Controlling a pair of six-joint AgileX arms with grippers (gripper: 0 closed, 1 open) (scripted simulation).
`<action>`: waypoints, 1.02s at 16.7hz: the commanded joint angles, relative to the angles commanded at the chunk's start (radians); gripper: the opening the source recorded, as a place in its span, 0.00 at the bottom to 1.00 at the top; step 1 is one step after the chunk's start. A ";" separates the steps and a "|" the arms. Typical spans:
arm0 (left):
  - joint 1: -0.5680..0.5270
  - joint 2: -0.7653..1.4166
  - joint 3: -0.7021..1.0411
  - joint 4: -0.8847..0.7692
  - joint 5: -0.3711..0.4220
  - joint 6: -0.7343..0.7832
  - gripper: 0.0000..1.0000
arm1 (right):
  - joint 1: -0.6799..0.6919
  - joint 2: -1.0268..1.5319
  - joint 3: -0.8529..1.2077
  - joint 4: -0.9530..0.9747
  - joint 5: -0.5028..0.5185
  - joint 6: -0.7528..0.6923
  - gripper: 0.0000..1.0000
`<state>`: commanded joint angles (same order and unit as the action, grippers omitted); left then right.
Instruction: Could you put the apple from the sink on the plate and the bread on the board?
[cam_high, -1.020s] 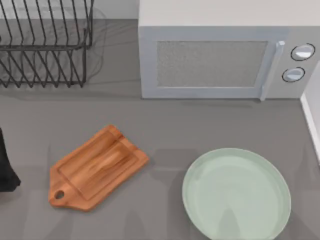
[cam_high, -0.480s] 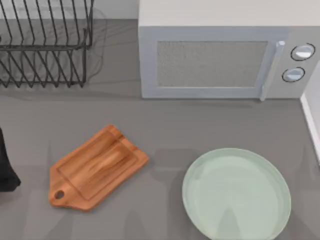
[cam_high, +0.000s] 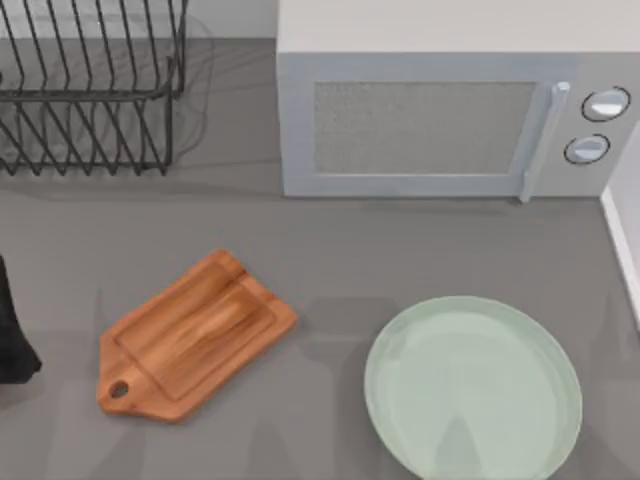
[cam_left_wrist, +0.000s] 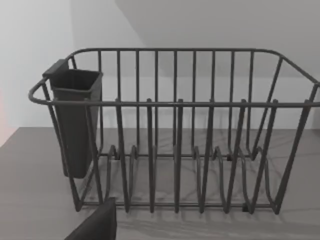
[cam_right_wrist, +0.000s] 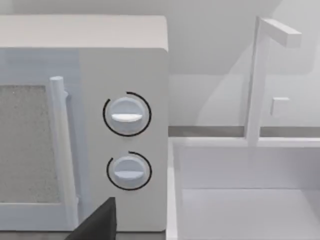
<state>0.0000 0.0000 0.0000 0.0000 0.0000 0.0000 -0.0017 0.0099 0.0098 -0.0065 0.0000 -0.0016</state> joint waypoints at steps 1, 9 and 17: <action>0.000 0.000 0.000 0.000 0.000 0.000 1.00 | -0.004 0.021 0.020 -0.013 0.000 -0.003 1.00; 0.000 0.000 0.000 0.000 0.000 0.000 1.00 | -0.081 0.550 0.476 -0.306 0.001 -0.075 1.00; 0.000 0.000 0.000 0.000 0.000 0.000 1.00 | -0.195 1.434 1.165 -0.738 0.002 -0.182 1.00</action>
<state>0.0000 0.0000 0.0000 0.0000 0.0000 0.0000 -0.1962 1.4442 1.1747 -0.7448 0.0022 -0.1832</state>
